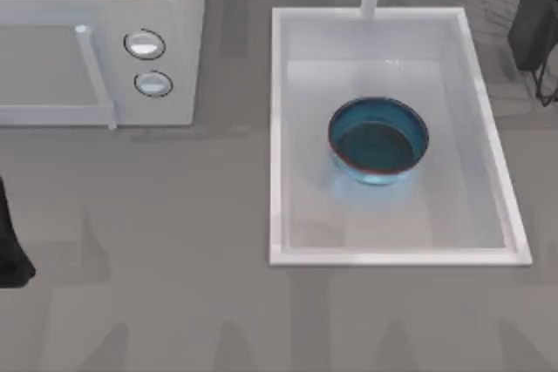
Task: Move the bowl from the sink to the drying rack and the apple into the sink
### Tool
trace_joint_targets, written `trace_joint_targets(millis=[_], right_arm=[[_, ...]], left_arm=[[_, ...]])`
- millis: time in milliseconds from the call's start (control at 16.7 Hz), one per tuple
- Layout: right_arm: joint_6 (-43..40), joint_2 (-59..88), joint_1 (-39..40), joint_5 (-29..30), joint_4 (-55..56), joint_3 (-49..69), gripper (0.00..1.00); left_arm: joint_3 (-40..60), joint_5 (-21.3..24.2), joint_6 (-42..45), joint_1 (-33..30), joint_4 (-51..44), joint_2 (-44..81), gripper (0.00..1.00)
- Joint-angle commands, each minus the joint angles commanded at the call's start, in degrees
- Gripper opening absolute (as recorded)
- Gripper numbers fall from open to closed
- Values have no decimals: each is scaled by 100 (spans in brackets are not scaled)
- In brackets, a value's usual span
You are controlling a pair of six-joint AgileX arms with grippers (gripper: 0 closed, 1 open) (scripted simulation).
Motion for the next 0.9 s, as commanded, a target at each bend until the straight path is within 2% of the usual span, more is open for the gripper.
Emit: trace_joint_targets(millis=[240, 420, 660, 900], right_arm=[[53, 156, 39, -6, -96, 138, 100], [278, 817, 189, -13, -502, 719, 100], [795, 2411, 511, 11, -1463, 2083, 100], [1419, 4587, 932, 76, -2736, 3942, 100]], left_arm=[[0, 0, 0, 0, 0, 0, 100], [0, 0, 0, 0, 0, 0, 100], [0, 0, 0, 0, 0, 0, 100], [0, 0, 0, 0, 0, 0, 100]])
